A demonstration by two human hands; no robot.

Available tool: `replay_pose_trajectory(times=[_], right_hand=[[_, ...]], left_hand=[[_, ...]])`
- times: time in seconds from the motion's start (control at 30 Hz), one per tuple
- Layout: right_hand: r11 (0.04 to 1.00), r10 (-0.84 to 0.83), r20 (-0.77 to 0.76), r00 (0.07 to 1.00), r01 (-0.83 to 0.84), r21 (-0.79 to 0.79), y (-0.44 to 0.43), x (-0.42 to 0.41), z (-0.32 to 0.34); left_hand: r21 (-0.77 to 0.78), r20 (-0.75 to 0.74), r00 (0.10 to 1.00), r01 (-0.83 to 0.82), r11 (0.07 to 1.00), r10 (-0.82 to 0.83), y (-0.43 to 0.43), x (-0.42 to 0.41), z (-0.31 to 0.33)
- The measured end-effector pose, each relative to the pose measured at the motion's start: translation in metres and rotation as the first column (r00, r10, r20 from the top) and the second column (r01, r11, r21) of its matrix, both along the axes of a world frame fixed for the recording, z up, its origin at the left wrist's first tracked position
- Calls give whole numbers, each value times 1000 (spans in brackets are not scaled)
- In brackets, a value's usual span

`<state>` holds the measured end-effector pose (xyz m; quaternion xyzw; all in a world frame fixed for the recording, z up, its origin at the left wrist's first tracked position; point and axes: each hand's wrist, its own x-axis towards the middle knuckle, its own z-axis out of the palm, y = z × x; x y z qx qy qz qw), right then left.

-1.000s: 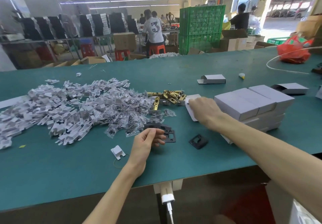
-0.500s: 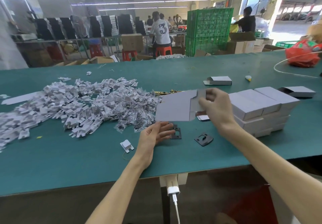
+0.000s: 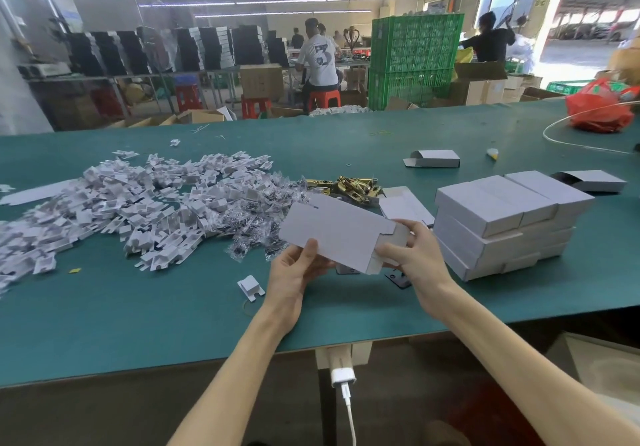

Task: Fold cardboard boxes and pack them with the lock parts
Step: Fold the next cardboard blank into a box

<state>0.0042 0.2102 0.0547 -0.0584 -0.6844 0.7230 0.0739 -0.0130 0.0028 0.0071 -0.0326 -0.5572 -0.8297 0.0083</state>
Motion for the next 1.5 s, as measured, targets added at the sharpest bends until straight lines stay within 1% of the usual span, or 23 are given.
replay_pose_trajectory(times=[0.13, 0.2, 0.27, 0.37, 0.43, 0.5, 0.57, 0.67, 0.73, 0.8, 0.87, 0.93, 1.07, 1.13, 1.23, 1.3, 1.37, 1.47, 1.5], right_hand=[[998, 19, 2, 1000, -19, -52, 4, 0, -3], [995, 39, 52, 998, -34, -92, 5, -2, -5], [982, 68, 114, 991, -46, -185, 6, -3, -7], [949, 131, 144, 981, -82, -304, 2, -3, -10], [933, 185, 170, 968, -119, -341, -3, -3, -10], [916, 271, 220, 937, -181, -360, -10, -1, -9], [886, 358, 253, 899, -242, -395, -16, 0, -10], [852, 392, 254, 884, -245, -462, -23, 1, -13], [854, 379, 253, 890, -231, -467, -24, 2, -16], [858, 362, 245, 899, -219, -464, -25, 2, -19], [872, 338, 250, 907, -202, -446, -27, 4, -21], [908, 293, 243, 925, -189, -374, -30, 6, -22], [970, 220, 181, 959, -196, -141, -36, 12, -22], [979, 204, 131, 970, -206, -2, -37, 12, -23], [966, 221, 78, 972, -229, 117, -31, 10, -26], [949, 256, 54, 965, -262, 178, -26, 10, -25], [943, 269, 38, 962, -271, 193, -23, 10, -21], [930, 311, 44, 949, -313, 192, -21, 8, -16], [920, 323, 49, 945, -325, 218, -21, 7, -17]], left_hand=[[-20, -1, 999, 50, 999, -50, -1, 0, 0], [-15, -1, 998, 62, 998, -62, -1, 1, 1], [10, 13, 998, 62, 998, -62, 0, 1, 3], [46, 25, 997, 74, 996, -75, -2, -1, 5], [81, -13, 981, 194, 978, -193, -8, -2, 5], [118, -61, 929, 369, 922, -364, -13, 0, 8], [129, -83, 888, 460, 879, -452, -16, 3, 9], [160, -80, 898, 439, 884, -432, -16, 5, 11], [156, -77, 905, 426, 891, -419, -16, 5, 13], [190, -64, 913, 406, 894, -402, -17, 4, 12], [199, -74, 917, 398, 896, -391, -17, 2, 12], [161, -75, 923, 384, 909, -377, -15, 1, 11], [180, 20, 968, 242, 953, -250, -12, -1, 11], [197, 58, 980, 175, 965, -190, -12, 0, 12], [234, 108, 987, 94, 968, -122, -13, -1, 9], [237, 136, 987, 56, 970, -91, -12, -2, 6], [196, 135, 988, 46, 979, -74, -10, -4, 5], [127, 132, 986, 86, 988, -103, -7, -1, 5], [103, 130, 985, 102, 989, -116, -6, -1, 5]])
